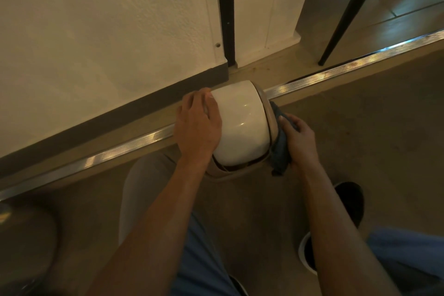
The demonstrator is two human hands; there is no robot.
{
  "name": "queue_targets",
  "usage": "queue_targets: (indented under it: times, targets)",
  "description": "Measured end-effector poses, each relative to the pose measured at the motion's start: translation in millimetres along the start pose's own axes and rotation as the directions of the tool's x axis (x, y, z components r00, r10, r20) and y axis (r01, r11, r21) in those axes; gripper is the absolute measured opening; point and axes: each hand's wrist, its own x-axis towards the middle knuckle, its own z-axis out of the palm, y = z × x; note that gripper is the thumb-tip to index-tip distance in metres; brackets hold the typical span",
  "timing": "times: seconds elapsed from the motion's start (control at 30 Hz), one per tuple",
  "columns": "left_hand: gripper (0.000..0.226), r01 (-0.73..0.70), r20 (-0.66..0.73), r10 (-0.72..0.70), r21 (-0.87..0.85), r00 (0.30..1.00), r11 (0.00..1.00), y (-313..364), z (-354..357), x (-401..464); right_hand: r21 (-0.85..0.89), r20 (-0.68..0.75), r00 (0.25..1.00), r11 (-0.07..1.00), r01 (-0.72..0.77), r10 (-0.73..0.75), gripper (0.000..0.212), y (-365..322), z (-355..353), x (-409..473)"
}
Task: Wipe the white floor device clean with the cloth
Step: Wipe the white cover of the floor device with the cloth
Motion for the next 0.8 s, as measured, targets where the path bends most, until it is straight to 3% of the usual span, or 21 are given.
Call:
queue_targets:
  times: [0.13,0.4,0.7,0.8]
  targets:
    - [0.038,0.019,-0.011,-0.019,-0.006,1.0,1.0,1,1,2,-0.068,0.038,0.998,0.997,0.043,-0.04,0.034,-19,5,8]
    - [0.04,0.006,-0.01,-0.006,-0.009,1.0,1.0,1,0,0,0.062,-0.026,0.996,0.994,-0.086,0.088,0.039,4,-10,-26]
    - [0.039,-0.002,-0.011,0.002,-0.017,1.0,1.0,0,0,0,-0.213,0.153,0.988,0.977,0.02,0.014,0.034,-61,34,68]
    - [0.042,0.003,-0.008,-0.003,-0.016,1.0,1.0,0,1,0,-0.204,0.153,0.988,0.979,-0.004,0.035,0.037,-53,22,58]
